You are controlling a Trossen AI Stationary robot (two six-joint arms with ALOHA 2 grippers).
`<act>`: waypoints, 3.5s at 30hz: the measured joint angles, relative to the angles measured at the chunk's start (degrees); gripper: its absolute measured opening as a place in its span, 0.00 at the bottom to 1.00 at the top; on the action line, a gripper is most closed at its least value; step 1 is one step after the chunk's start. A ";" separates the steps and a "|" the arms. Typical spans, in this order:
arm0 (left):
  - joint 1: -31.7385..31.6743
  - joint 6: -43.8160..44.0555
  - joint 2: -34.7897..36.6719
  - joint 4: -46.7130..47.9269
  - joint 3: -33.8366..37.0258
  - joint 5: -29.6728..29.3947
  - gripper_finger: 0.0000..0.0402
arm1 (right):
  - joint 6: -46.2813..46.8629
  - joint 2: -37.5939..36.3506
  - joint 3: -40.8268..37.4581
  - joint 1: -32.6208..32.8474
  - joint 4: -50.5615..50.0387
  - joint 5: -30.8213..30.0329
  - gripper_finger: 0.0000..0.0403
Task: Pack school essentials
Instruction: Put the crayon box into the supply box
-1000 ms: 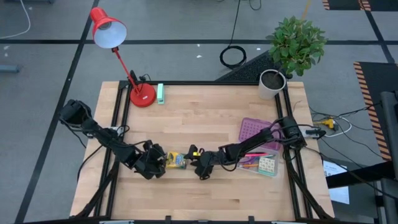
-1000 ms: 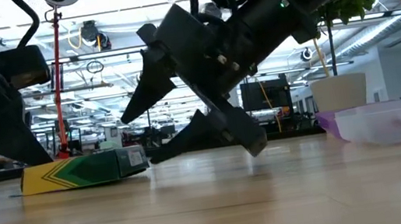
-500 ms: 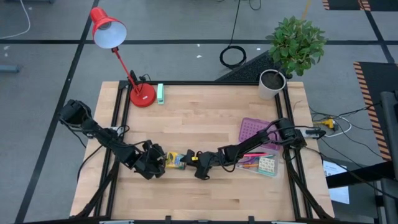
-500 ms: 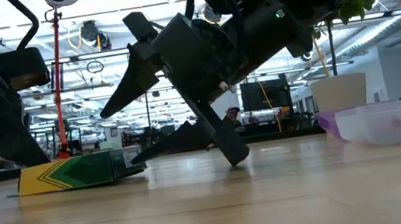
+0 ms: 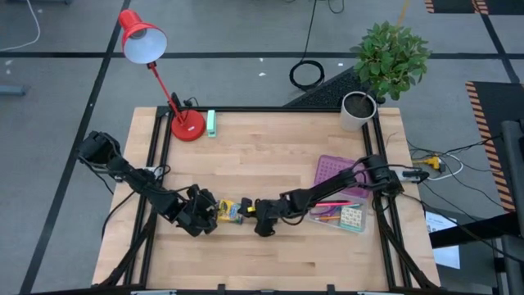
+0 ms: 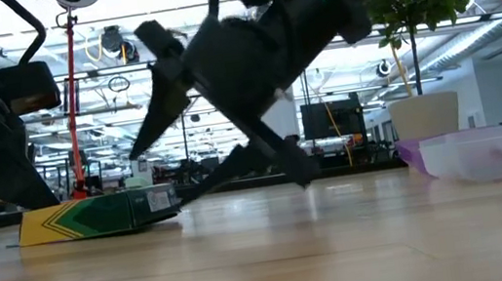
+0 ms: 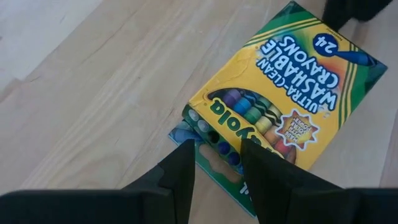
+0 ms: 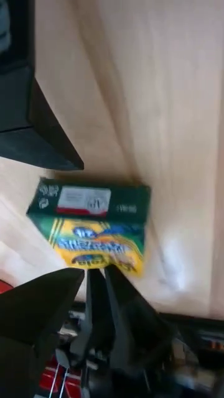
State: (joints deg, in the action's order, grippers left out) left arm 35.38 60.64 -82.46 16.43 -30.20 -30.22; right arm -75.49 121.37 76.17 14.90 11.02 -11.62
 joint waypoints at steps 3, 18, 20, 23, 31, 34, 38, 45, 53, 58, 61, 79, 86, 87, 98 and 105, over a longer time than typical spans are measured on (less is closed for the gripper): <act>0.01 0.09 -0.02 -0.02 0.01 0.01 0.33 | -0.66 0.92 1.68 0.00 -1.18 1.03 0.66; 0.02 1.09 -0.02 0.44 0.00 0.05 0.33 | 1.01 1.55 2.46 -1.90 -2.33 1.40 0.66; 0.02 1.21 -0.02 0.46 0.00 0.03 0.33 | 1.14 2.02 2.53 -2.25 -1.87 1.40 0.66; 0.02 1.41 -0.02 0.55 0.02 -0.15 0.33 | 1.23 2.38 2.53 -2.61 -2.10 3.01 0.66; 0.07 4.18 0.02 -0.54 2.09 -1.61 0.33 | 3.22 2.58 3.28 -2.59 -1.92 4.31 0.66; 0.04 4.00 0.00 -0.92 2.16 -1.63 0.33 | 3.21 3.41 4.23 -2.87 -1.06 4.32 0.66; 0.02 3.76 0.00 -2.11 2.22 -1.72 0.33 | 1.50 5.01 4.28 -2.93 1.05 4.25 0.66; 0.02 3.78 -0.04 -2.22 2.25 -1.64 0.33 | 3.31 5.92 4.37 -2.89 2.96 3.83 0.66; 0.02 4.25 0.33 -2.23 2.25 -1.41 0.33 | 4.70 6.11 4.30 -2.67 5.71 0.01 0.63; 0.02 4.02 2.25 -1.68 2.36 -0.87 0.33 | 5.05 6.14 4.30 -2.28 5.77 -0.11 0.53; 0.00 3.98 3.77 -1.59 2.38 -0.83 0.33 | 5.48 6.14 4.30 -2.05 5.63 1.13 0.45; 2.64 7.69 8.01 3.48 2.23 -1.26 0.33 | 7.58 6.14 4.30 -1.51 4.93 -0.36 0.33; 6.44 11.77 5.01 3.46 2.19 -5.65 0.33 | 7.76 6.11 4.30 -1.27 4.22 -0.28 0.42; 6.51 11.93 4.16 3.34 2.19 -5.81 0.33 | 7.79 6.11 4.28 -1.26 4.32 -0.28 0.45; 6.49 11.67 1.88 1.27 2.12 -6.31 0.33 | 10.81 5.36 4.15 -1.16 2.70 -0.27 0.64; 5.94 11.71 1.88 1.24 2.12 -6.26 0.33 | 15.20 1.88 4.03 -1.17 -3.27 1.81 0.65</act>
State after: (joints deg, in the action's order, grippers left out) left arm 41.31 72.35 -80.58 17.67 -28.08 -36.49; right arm -60.29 123.24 80.20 13.73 7.75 -9.80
